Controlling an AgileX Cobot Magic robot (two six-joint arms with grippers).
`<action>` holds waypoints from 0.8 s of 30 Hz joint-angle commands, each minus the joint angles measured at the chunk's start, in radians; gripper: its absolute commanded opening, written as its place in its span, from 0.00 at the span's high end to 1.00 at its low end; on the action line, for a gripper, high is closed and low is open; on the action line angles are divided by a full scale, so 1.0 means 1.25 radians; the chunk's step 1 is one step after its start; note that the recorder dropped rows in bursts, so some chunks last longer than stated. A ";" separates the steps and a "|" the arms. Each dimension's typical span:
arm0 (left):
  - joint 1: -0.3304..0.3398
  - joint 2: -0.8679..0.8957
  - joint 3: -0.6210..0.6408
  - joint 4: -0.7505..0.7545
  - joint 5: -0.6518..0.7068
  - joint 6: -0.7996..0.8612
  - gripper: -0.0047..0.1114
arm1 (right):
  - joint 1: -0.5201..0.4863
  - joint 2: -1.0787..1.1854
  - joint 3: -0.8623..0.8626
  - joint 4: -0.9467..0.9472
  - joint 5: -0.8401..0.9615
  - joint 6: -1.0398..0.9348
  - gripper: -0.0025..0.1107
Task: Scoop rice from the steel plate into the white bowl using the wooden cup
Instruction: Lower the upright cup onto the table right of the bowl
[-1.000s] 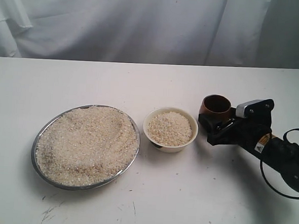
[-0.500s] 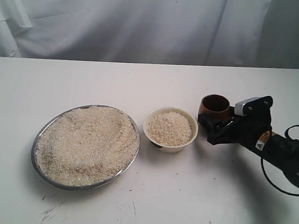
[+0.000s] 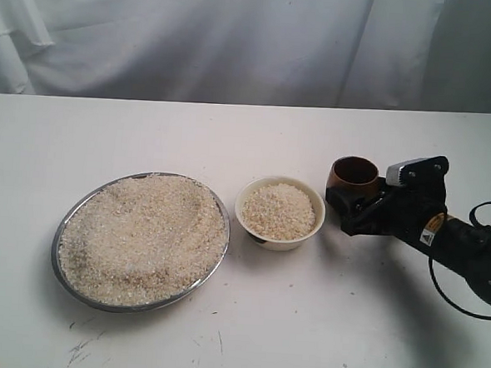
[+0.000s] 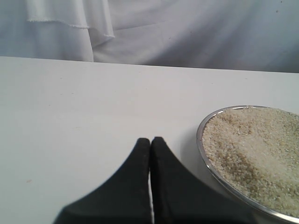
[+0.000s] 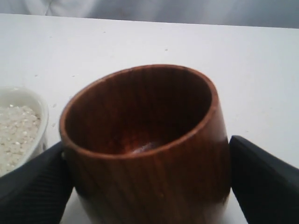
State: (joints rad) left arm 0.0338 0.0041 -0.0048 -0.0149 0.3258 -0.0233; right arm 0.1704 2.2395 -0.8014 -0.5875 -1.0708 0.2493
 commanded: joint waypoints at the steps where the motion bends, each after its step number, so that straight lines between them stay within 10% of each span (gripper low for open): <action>1: 0.001 -0.003 0.004 -0.001 -0.006 0.000 0.96 | -0.001 -0.007 0.000 -0.002 0.022 -0.003 0.37; 18: 0.001 -0.003 0.004 -0.001 -0.006 0.000 0.96 | -0.001 -0.007 0.000 -0.072 -0.051 0.015 0.37; 24: 0.001 -0.003 0.004 -0.001 -0.006 0.000 0.96 | -0.001 -0.007 0.000 -0.081 -0.015 0.006 0.22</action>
State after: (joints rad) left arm 0.0338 0.0041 -0.0048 -0.0149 0.3258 -0.0233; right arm 0.1704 2.2387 -0.8014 -0.6652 -1.0977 0.2622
